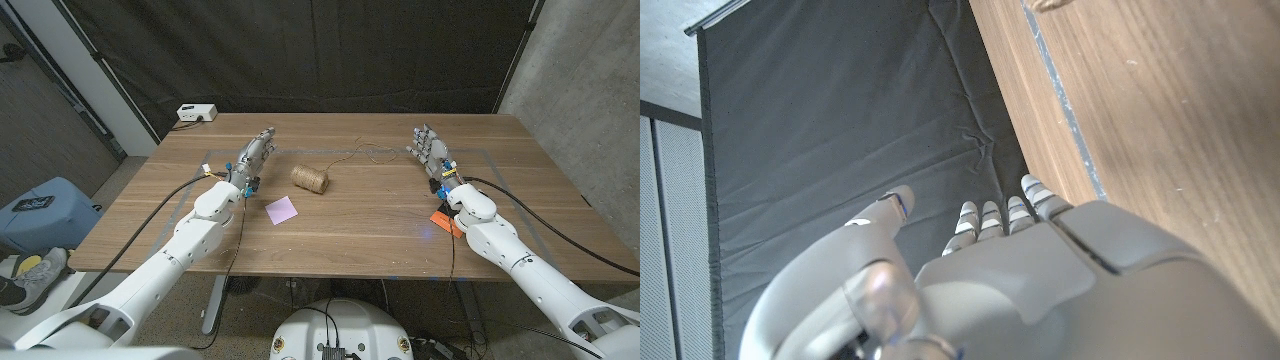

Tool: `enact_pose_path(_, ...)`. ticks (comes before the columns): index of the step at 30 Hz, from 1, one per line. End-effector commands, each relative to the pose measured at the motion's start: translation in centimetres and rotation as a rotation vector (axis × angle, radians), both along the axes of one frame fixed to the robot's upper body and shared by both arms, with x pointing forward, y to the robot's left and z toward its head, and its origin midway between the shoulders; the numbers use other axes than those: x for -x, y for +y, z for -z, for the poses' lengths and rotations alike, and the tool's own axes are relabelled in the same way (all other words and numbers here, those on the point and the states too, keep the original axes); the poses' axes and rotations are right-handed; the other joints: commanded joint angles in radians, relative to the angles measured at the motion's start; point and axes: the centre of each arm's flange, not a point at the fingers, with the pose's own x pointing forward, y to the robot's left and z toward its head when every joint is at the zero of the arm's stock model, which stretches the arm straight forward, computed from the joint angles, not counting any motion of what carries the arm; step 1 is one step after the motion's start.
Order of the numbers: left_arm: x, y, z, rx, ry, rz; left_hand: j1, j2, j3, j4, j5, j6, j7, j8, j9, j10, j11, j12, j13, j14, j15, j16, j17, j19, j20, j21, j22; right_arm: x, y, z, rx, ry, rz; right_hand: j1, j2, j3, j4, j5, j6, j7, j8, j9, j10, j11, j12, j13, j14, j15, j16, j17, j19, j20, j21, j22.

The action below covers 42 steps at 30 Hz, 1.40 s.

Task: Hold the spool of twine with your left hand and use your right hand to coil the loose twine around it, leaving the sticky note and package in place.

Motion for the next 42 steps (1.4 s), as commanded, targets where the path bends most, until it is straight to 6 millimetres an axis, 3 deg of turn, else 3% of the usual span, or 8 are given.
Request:
enact_pose_path(1,0.2,-0.1,-1.4,-0.073,-0.029,-0.012,0.028,-0.004,0.012,-0.029,0.017,-0.001,0.007,0.004,0.004,0.009,0.002,0.003,0.001,0.006,0.007,0.002,0.001,0.005,0.005,0.003,0.002,-0.5,0.4,-0.5,0.001,-0.010,-0.004,0.007,0.029,0.008,-0.003,0.006,0.006,0.000,0.003,0.005,0.006,-0.001,0.004,0.001,0.002,-0.014,0.003,0.002,0.004,-0.051,0.005,0.003)
enact_pose_path(2,0.1,-0.1,-1.5,-0.079,-0.030,-0.013,0.047,-0.008,0.021,-0.061,0.033,-0.001,0.004,0.005,0.004,0.011,0.000,0.003,0.001,0.008,0.004,0.002,0.001,0.005,0.002,0.003,0.002,-0.5,0.4,-0.5,0.002,-0.010,-0.004,0.007,0.029,0.009,-0.003,0.006,0.006,0.000,0.003,0.006,0.005,-0.004,0.004,0.001,0.002,-0.014,0.003,0.002,0.004,-0.051,0.005,0.003)
enact_pose_path(4,0.1,-0.1,-1.7,-0.089,-0.035,-0.008,0.064,-0.009,0.027,-0.088,0.047,0.000,0.003,0.006,0.004,0.017,-0.004,0.005,0.001,0.021,0.005,0.006,0.001,0.010,0.001,0.004,0.002,-0.5,0.5,-0.6,0.002,-0.011,-0.005,0.008,0.028,0.009,-0.003,0.006,0.006,0.000,0.003,0.006,0.005,-0.004,0.003,0.001,0.002,-0.014,0.003,0.002,0.004,-0.051,0.005,0.003)
enact_pose_path(12,0.0,0.1,-2.3,-0.132,-0.044,-0.015,0.099,-0.017,0.035,-0.147,0.081,0.015,-0.009,0.009,0.003,0.037,-0.021,0.011,0.002,0.041,-0.009,0.007,0.003,0.026,-0.013,0.008,0.003,-0.3,0.5,-0.6,0.000,-0.012,0.006,0.009,0.028,0.011,-0.004,0.006,0.006,-0.001,0.002,0.006,0.005,-0.002,0.003,0.001,0.002,-0.014,0.002,0.001,0.003,-0.051,0.005,0.003)
enact_pose_path(20,0.0,0.1,-3.0,-0.177,-0.053,-0.028,0.120,-0.020,0.040,-0.176,0.102,0.020,-0.009,0.010,0.003,0.041,-0.021,0.011,0.003,0.043,-0.009,0.006,0.003,0.027,-0.014,0.006,0.003,-0.4,0.4,-0.8,0.006,-0.016,0.013,0.012,0.028,0.014,-0.007,0.006,0.006,-0.001,0.002,0.006,0.004,0.000,0.003,0.001,0.002,-0.014,0.002,0.000,0.003,-0.049,0.005,0.004)
enact_pose_path(28,-0.1,-0.1,-3.6,-0.228,-0.063,-0.020,0.161,-0.023,0.048,-0.211,0.149,0.052,-0.003,0.018,0.005,0.039,-0.026,0.009,0.006,0.041,-0.009,0.003,0.004,0.024,0.006,0.004,0.005,-0.8,0.5,-1.2,0.007,-0.021,0.012,0.014,0.028,0.018,-0.009,0.006,0.005,-0.002,0.001,0.006,0.004,0.003,0.003,0.001,0.003,-0.012,0.002,-0.001,0.002,-0.047,0.005,0.004)
enact_pose_path(37,0.1,-0.4,-4.9,-0.360,-0.069,0.000,0.218,-0.033,0.043,-0.210,0.250,-0.052,0.072,-0.001,0.019,-0.036,0.035,0.000,0.033,-0.015,0.058,0.000,0.015,-0.051,0.063,-0.004,0.014,-1.2,0.9,-1.7,0.022,-0.031,0.010,0.017,0.028,0.021,-0.012,0.006,0.004,-0.003,0.001,0.006,0.001,0.005,0.001,0.002,0.003,-0.010,0.002,-0.002,0.002,-0.046,0.005,0.004)
enact_pose_path(42,0.6,-0.9,-5.8,-0.448,-0.077,0.003,0.224,-0.037,0.033,-0.208,0.266,-0.083,0.081,-0.002,0.023,-0.061,0.042,-0.001,0.042,-0.034,0.068,0.001,0.019,-0.074,0.068,-0.005,0.016,-1.3,0.9,-1.8,0.031,-0.033,0.011,0.019,0.028,0.024,-0.013,0.005,0.005,-0.004,0.001,0.007,0.001,-0.001,0.002,0.002,0.003,-0.011,0.001,-0.002,0.002,-0.046,0.005,0.004)
